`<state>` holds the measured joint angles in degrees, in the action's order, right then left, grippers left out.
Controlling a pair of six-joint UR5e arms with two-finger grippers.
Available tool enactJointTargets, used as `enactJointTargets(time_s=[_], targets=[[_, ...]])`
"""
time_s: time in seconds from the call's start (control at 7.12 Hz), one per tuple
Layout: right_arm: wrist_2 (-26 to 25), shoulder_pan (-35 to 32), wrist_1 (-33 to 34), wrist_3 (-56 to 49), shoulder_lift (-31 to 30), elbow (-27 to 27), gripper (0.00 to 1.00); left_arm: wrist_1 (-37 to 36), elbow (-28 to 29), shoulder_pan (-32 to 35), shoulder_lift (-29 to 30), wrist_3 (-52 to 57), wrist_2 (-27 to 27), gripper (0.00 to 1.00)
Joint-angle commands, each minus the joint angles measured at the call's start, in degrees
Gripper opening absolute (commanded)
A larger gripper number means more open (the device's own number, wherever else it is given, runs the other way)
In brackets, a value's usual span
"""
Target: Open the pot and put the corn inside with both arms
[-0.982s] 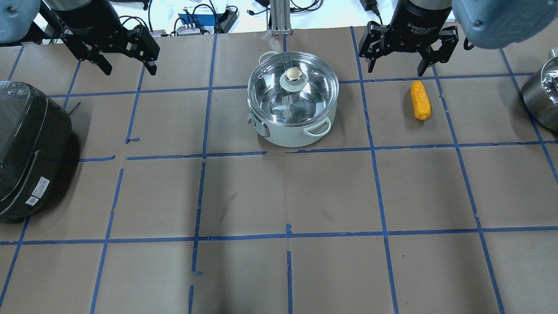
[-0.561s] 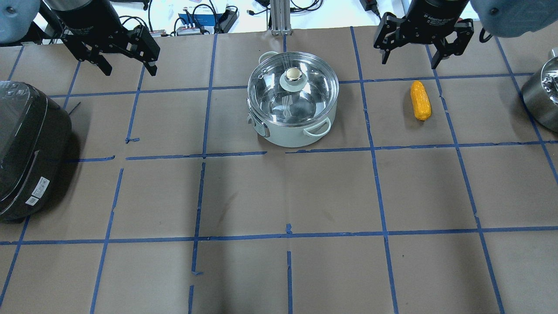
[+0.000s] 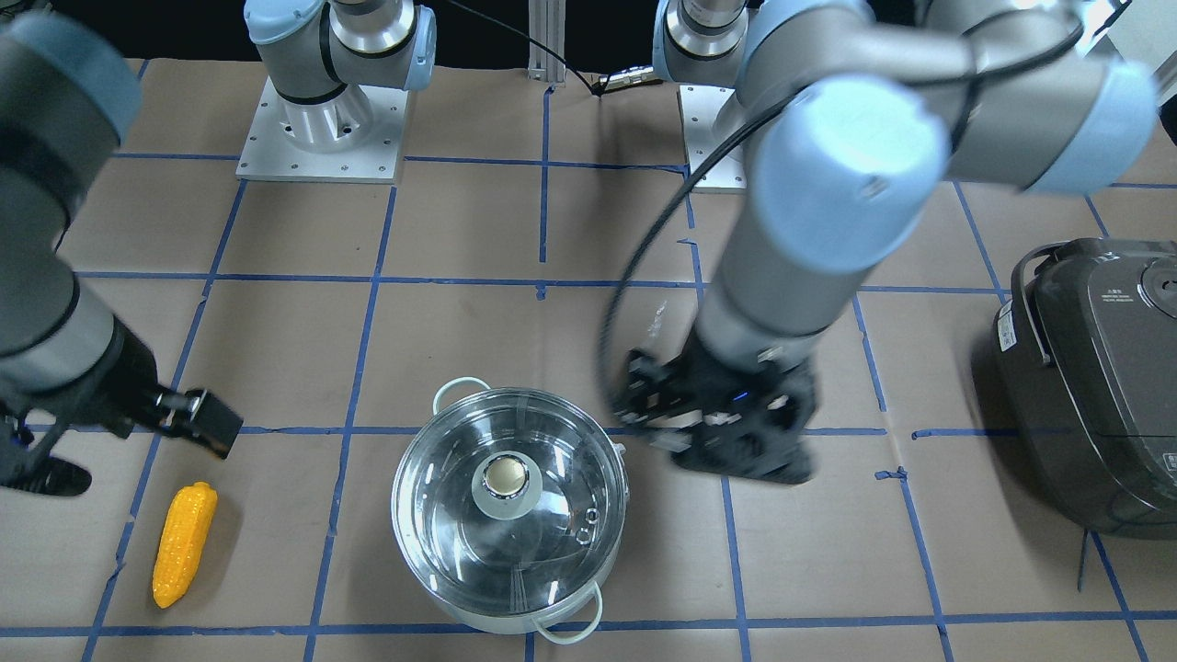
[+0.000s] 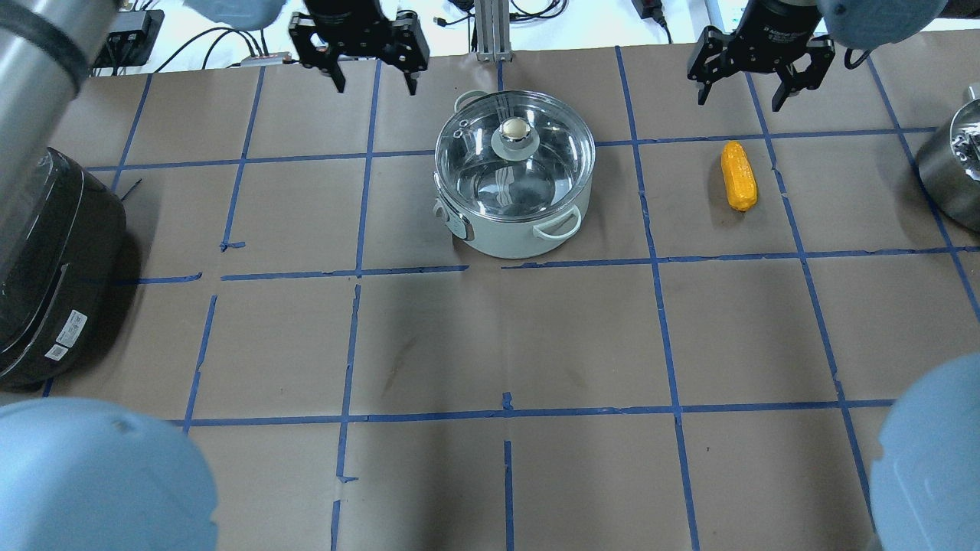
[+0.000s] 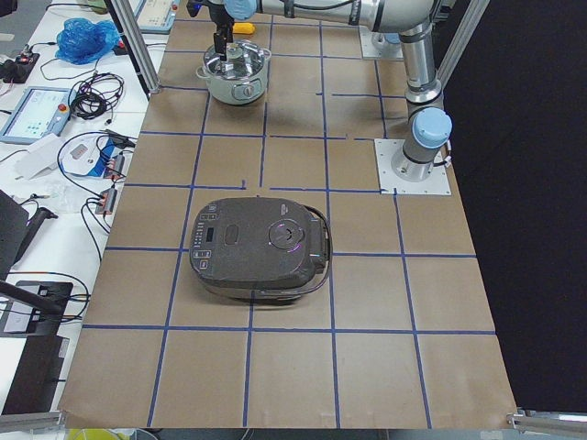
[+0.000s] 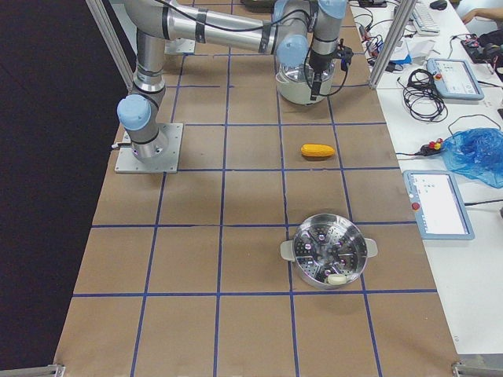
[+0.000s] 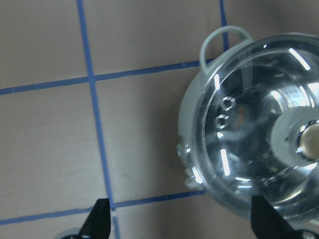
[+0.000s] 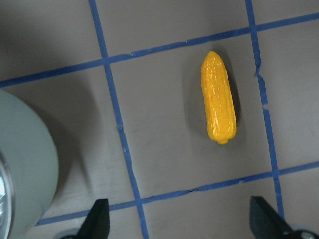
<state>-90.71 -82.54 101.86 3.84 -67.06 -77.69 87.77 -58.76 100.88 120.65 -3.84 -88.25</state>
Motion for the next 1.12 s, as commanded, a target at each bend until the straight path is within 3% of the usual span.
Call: enactJointTargets(time_s=[0.0,0.14,0.28,0.98], targets=[[0.18,4.12,7.25,-6.08,5.96,-3.24,0.95,0.12,7.25,5.63,8.19,-5.65,1.06,1.0],[0.27,4.83,16.08,-10.91,7.8,-7.26,0.94,0.03,7.17,5.73,8.46,-6.44,3.15,1.0],[0.27,4.84,19.91,-11.39,8.26,-9.83,0.93,0.03,7.08,6.08,8.46,-7.84,4.65,1.0],[0.27,4.84,23.2,-11.66,11.33,-10.82,0.86,-1.55,6.47,8.28,10.48,-10.58,4.4,1.0]])
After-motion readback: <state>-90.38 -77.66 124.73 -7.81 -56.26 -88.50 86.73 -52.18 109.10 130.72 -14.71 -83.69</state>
